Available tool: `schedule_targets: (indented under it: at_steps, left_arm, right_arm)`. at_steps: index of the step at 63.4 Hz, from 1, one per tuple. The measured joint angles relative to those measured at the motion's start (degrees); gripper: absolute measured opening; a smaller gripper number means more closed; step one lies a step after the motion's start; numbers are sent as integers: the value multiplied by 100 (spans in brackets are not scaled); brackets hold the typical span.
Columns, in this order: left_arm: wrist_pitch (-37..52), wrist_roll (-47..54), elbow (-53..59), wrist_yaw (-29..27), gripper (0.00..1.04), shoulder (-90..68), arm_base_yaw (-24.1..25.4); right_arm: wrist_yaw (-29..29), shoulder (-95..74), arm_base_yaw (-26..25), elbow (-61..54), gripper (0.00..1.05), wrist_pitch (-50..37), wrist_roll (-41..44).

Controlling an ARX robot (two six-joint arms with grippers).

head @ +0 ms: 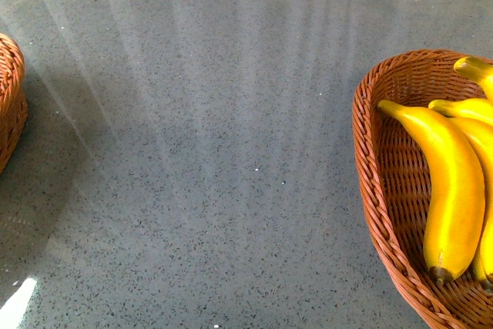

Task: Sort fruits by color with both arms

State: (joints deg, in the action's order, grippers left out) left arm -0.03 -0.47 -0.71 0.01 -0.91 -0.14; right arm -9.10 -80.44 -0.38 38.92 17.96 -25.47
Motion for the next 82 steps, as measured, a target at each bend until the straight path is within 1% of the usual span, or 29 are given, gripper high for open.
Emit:
schedule_targets:
  at_steps: [5, 15, 17, 18, 20, 24, 25, 30, 34, 36, 40, 44, 48, 82]
  left_arm:
    - [0, 0, 0, -2, 96, 0, 0]
    - [0, 0, 0, 0, 96, 0, 0]
    - [0, 0, 0, -2, 96, 0, 0]
    - [0, 0, 0, 0, 96, 0, 0]
    - [0, 0, 0, -2, 96, 0, 0]
    - [0, 0, 0, -2, 96, 0, 0]
    - [0, 0, 0, 0, 96, 0, 0]
    - [0, 0, 0, -2, 96, 0, 0]
    - [0, 0, 0, 0, 96, 0, 0]
    - [0, 0, 0, -2, 96, 0, 0]
    - [0, 0, 0, 0, 96, 0, 0]
    - [0, 0, 0, 0, 96, 0, 0]
    - [0, 0, 0, -2, 96, 0, 0]
    - [0, 0, 0, -2, 96, 0, 0]
  right_arm:
    - [-79, -37, -92, -11, 34, -166, 151]
    - [-289, -251, -114, -63, 34, -531, 402]
    - [-328, -299, -114, -94, 37, -610, 446]
    - [-376, -326, -114, -116, 41, -654, 472]
    - [-413, -341, -114, -131, 43, -688, 492]
    - [-492, -400, -149, -192, 58, -868, 684]
    - [-564, -404, -192, -192, 64, -887, 752]
    - [-815, -343, -389, -203, 82, -918, 977]
    - [-920, -197, -501, -295, 92, -1003, 1080]
    - [-1106, -85, -564, -354, 96, -984, 1095]
    - [-1478, 490, -748, -715, 95, -1126, 1248]
    - [-1996, 1102, -984, -1060, 96, -1248, 1314]
    - [-2199, 1495, -1113, -1239, 96, -1316, 1366]
    - [-2227, 1633, -1167, -1281, 96, -1342, 1462]
